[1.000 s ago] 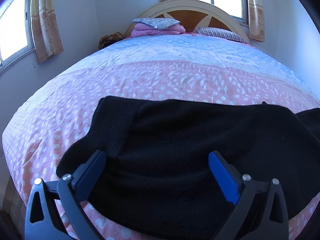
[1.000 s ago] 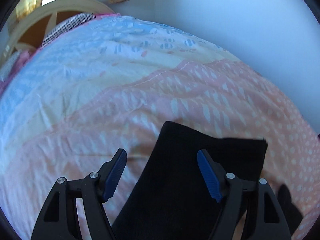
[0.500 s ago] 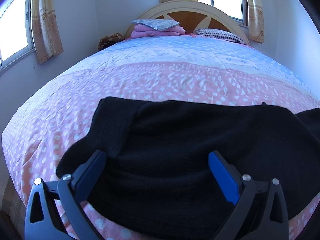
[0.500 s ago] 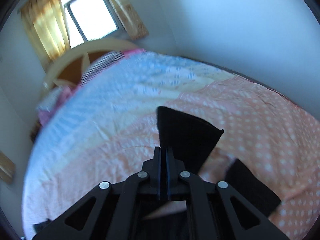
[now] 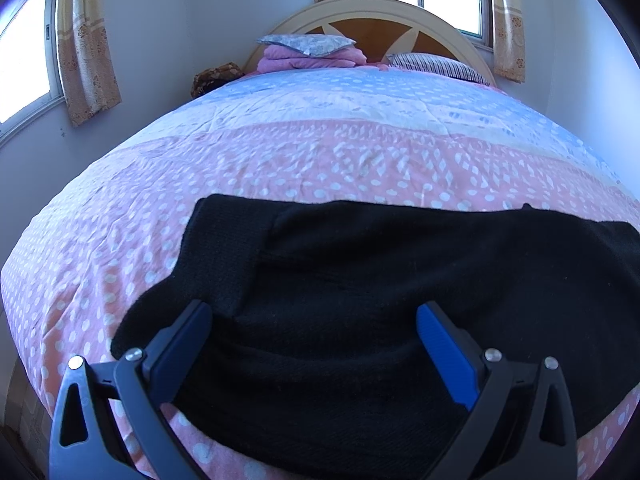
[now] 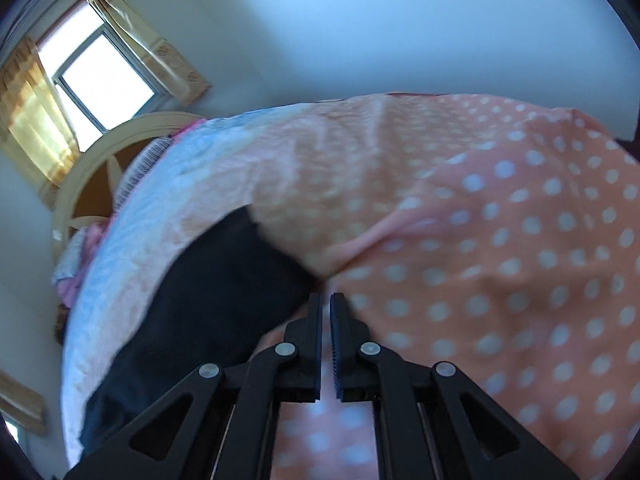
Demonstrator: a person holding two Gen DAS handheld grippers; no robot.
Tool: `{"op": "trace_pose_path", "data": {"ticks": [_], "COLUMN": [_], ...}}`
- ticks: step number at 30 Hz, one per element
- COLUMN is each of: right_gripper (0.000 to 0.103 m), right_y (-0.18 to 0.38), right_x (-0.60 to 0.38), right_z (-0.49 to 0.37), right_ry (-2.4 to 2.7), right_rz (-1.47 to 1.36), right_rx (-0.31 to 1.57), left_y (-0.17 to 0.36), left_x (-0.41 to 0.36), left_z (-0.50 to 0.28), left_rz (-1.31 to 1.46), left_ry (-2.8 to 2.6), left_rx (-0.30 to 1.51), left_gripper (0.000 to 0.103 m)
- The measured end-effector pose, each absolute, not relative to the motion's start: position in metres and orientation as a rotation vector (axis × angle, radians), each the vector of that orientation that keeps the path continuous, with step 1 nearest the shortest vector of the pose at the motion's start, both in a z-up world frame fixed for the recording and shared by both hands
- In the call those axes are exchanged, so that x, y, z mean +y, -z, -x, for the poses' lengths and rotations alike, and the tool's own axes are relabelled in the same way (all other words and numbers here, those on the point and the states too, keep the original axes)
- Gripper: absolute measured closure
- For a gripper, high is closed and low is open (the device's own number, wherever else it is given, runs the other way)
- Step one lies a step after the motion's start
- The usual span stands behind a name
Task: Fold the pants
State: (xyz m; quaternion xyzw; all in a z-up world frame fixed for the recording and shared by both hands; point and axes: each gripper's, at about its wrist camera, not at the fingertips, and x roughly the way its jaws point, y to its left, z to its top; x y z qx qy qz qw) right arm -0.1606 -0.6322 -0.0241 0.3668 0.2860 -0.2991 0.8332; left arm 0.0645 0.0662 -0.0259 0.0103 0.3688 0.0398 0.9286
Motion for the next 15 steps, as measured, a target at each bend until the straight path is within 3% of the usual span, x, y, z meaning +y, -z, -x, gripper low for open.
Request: {"op": "trace_pose_path", "data": {"ticks": [5, 12, 13, 15], "right_gripper": [0.098, 0.095, 0.088, 0.052], "right_y": [0.007, 0.002, 0.008, 0.015], "right_x": [-0.641, -0.578, -0.56, -0.533], "right_z": [0.183, 0.161, 0.153, 0.14], "right_ry": [0.459, 0.238, 0.16, 0.057], "right_rz": [-0.939, -1.026, -1.052, -1.075], "right_rx": [0.449, 0.474, 0.488, 0.498], "left_y": [0.015, 0.0, -0.002, -0.008], "left_x": [0.073, 0.086, 0.088, 0.093], "left_z": [-0.063, -0.037, -0.035, -0.032], "left_rz": [0.047, 0.177, 0.176, 0.169], "left_ry": [-0.04, 0.03, 0.032, 0.03], "left_rx": [0.77, 0.715, 0.706, 0.682], "left_gripper": [0.0, 0.0, 0.0, 0.0]}}
